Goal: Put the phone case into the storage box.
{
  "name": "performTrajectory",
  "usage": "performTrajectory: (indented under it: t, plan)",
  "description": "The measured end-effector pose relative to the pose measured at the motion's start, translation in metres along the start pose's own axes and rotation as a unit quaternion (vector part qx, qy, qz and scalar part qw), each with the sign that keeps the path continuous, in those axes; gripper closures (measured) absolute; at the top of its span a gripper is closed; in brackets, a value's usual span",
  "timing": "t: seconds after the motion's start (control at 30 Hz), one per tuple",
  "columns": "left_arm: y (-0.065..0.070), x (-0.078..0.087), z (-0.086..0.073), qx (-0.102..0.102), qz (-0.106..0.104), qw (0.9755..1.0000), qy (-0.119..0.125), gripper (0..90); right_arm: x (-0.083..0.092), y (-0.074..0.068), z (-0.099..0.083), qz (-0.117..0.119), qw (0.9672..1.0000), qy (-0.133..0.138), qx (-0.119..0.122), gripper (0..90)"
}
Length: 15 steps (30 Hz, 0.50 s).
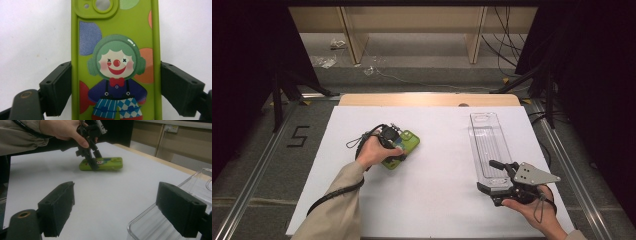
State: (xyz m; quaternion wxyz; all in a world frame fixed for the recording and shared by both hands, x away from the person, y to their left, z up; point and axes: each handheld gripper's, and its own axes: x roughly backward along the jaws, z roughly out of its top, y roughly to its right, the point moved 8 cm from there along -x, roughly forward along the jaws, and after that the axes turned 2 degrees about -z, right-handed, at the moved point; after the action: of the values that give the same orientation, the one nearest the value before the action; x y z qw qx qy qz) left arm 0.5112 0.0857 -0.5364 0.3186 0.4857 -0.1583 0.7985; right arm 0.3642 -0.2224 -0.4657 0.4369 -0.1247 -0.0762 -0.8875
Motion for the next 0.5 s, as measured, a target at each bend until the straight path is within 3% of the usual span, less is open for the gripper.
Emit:
performTrajectory:
  t: [0.27,0.5]
  plan:
    - [0.004,0.011,0.006,0.008,0.003,0.9988,0.049,16.5,0.000,0.000,0.000,-0.001,1.0000,0.000,0.000,16.4]
    - [0.007,0.020,0.007,0.018,0.008,0.9957,0.090,16.5,-0.001,0.000,0.000,-0.001,1.0000,0.000,0.000,16.4]
